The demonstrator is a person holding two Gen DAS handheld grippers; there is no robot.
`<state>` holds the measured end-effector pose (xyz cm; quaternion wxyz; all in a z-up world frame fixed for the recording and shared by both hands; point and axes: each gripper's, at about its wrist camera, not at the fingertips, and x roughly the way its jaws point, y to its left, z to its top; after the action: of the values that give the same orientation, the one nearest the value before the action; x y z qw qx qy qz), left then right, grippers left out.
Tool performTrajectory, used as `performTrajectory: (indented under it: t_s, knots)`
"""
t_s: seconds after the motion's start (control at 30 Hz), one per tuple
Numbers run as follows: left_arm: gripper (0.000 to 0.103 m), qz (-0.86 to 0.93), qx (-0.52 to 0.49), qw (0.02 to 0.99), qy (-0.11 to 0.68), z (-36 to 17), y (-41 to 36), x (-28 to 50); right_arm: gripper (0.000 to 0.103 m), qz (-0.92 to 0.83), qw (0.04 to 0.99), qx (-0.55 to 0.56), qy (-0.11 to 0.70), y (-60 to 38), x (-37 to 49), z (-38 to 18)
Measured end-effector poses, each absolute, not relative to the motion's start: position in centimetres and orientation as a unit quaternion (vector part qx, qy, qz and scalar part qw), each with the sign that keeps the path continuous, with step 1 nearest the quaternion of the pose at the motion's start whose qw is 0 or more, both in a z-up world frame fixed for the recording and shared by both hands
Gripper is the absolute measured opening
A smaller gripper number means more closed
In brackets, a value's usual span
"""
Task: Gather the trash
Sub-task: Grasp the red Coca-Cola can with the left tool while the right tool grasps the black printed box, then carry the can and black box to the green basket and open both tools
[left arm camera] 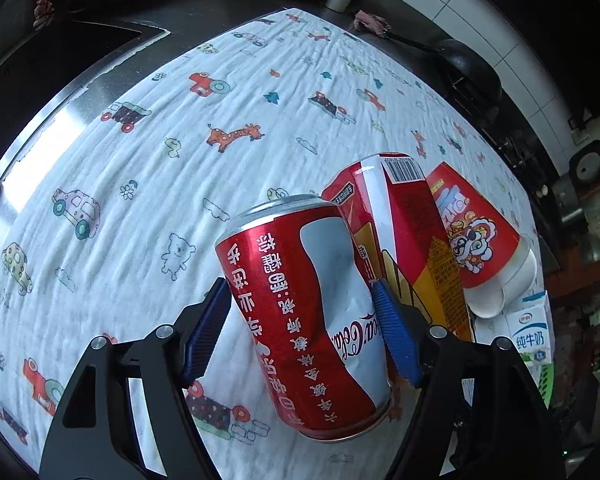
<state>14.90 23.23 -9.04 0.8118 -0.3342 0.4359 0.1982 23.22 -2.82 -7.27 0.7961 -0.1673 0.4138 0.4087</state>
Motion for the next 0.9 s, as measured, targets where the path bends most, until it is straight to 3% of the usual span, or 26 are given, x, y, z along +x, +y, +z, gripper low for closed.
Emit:
performTrajectory:
  t_s: [0.47,0.9]
  knots:
    - [0.070,0.109,-0.273,0.859,0.418,-2.8,19.5,11.4,0.044,0.368,0.832,-0.092,0.405,-10.2,20.5,-3.8]
    - [0.069,-0.065,-0.215,0.880,0.418,1.2,6.4,16.5,0.044,0.222,0.897,-0.033,0.381,-25.2,20.9,0.6]
